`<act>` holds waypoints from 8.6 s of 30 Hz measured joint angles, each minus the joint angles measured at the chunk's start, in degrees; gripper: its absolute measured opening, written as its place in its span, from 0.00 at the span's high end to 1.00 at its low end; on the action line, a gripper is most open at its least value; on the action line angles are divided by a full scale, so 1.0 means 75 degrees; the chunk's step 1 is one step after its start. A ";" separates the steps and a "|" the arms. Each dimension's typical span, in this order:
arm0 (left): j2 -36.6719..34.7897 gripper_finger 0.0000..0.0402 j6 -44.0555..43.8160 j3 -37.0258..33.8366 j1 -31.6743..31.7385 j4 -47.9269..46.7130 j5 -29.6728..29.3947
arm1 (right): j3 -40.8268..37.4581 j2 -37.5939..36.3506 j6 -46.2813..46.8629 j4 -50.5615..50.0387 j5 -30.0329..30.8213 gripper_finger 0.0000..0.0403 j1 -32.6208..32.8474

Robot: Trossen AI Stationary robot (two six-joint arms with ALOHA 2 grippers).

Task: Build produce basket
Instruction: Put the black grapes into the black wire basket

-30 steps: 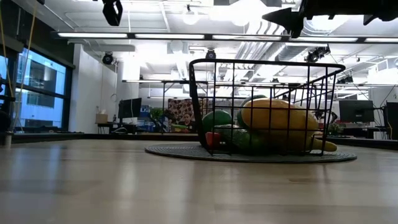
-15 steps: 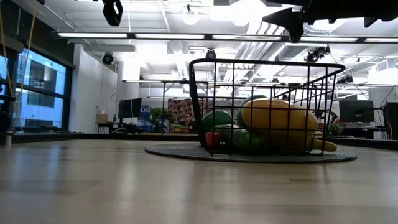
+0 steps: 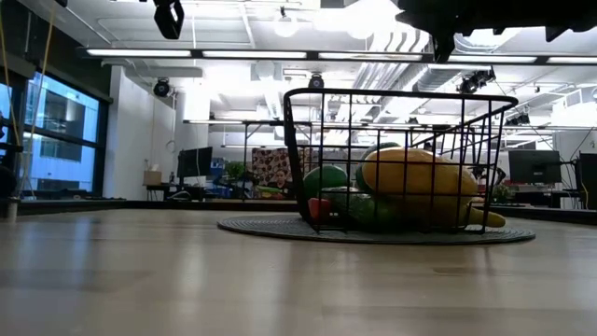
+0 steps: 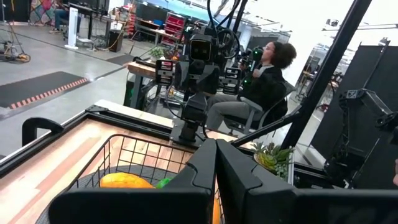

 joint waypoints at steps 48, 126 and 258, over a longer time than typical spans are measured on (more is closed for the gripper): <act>0.0000 0.25 0.0272 0.0000 -0.0009 -0.0001 -0.1162 | 0.0003 -0.0003 0.0208 -0.0009 -0.0229 1.00 0.0000; 0.3792 0.44 -1.1581 -0.1019 -0.5901 -0.6564 0.0605 | 0.0006 -0.0003 0.0546 -0.1056 -0.0130 1.00 -0.0001; 0.5686 1.00 -0.0085 0.4550 -0.0493 0.1053 0.0321 | 0.0006 0.0000 0.0279 0.0586 -0.0173 1.00 -0.0003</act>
